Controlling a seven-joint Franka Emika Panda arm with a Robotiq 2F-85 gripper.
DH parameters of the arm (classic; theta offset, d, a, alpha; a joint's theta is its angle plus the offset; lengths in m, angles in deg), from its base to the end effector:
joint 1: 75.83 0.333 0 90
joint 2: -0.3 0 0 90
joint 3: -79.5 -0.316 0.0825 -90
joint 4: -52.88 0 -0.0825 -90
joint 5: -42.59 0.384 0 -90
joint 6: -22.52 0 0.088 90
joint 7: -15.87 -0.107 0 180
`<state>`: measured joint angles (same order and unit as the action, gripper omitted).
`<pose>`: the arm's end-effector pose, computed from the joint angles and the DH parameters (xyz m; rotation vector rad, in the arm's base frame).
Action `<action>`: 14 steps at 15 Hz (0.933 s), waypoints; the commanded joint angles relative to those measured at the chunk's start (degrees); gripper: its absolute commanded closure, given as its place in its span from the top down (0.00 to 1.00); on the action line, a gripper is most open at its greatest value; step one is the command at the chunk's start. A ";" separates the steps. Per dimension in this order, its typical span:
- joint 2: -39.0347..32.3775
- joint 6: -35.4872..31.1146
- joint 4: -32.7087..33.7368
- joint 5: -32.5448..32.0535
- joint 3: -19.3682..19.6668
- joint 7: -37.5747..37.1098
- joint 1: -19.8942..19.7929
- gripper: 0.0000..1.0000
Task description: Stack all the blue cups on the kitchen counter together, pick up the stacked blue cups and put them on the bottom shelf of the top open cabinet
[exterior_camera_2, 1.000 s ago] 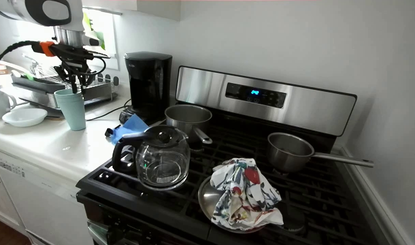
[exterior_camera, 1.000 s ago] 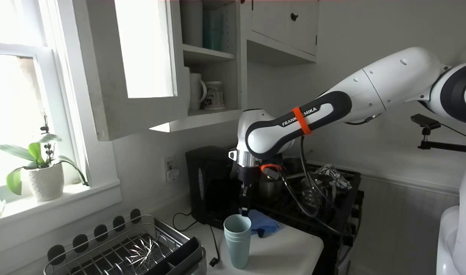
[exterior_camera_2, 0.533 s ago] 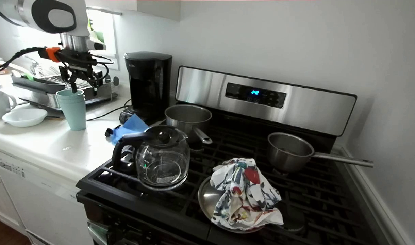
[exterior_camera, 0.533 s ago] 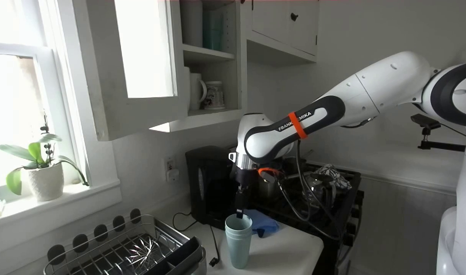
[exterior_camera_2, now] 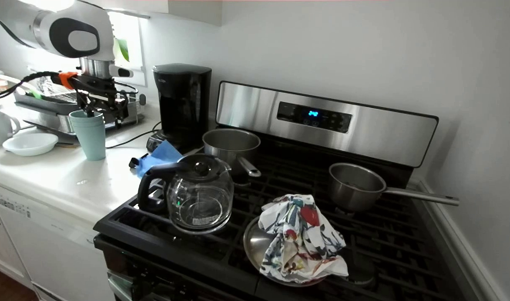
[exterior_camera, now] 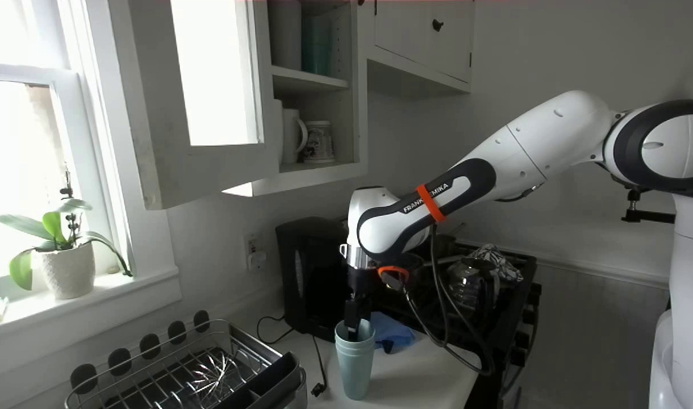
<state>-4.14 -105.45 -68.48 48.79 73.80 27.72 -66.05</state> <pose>0.5375 0.1517 0.3807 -2.9815 -0.6223 -0.0533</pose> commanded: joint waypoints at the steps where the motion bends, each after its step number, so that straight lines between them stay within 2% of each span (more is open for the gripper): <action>1: -1.48 0.41 0.30 0.12 -1.20 -2.04 -0.70 0.67; 2: -1.72 0.47 0.27 -0.10 -1.27 -2.20 -0.71 0.58; 10: -0.72 0.94 0.18 1.00 -1.12 -1.37 -1.44 0.02; 11: -0.20 1.66 0.26 0.68 -1.06 -0.69 -1.59 0.00; 14: 1.07 3.05 0.49 0.25 -0.92 -0.17 -1.96 0.02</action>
<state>-5.28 -104.88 -68.32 48.79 73.42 26.69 -66.88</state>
